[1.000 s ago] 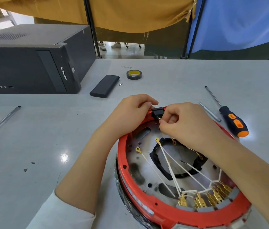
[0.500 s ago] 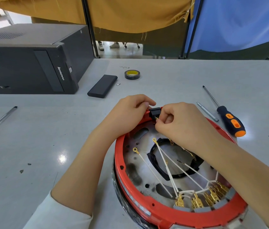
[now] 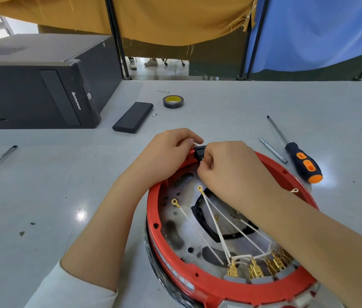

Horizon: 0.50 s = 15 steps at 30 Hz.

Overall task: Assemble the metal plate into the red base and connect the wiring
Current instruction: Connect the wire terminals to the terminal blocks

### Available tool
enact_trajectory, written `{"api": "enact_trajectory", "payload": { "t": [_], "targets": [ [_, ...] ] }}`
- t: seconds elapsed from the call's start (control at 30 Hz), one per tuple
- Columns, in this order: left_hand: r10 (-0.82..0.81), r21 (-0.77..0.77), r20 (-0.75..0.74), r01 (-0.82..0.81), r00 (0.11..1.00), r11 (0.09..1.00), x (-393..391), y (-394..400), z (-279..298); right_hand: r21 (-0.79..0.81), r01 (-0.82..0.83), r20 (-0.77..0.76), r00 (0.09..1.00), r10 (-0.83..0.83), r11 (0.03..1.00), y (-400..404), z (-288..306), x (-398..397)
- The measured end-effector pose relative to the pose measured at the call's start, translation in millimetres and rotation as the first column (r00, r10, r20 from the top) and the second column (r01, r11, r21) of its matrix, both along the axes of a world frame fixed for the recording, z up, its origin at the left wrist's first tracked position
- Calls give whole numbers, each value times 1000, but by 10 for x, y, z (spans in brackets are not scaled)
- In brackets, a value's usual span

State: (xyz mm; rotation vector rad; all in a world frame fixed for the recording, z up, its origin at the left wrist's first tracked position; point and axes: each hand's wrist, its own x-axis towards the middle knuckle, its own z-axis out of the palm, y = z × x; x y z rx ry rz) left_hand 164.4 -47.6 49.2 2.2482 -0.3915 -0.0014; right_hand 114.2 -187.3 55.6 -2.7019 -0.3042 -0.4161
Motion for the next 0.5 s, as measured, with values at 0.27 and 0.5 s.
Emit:
{"api": "enact_trajectory", "payload": {
  "t": [0.27,0.5],
  "targets": [
    [-2,7,2,2,1000,1000,-7,10,5,29,34,-15,999,-34,999,-30,7,-12],
    [2,1,-2,-2,1000,1000,3,7,-2,73,14,-30,999,-12,997,-20,2,-9]
  ]
}}
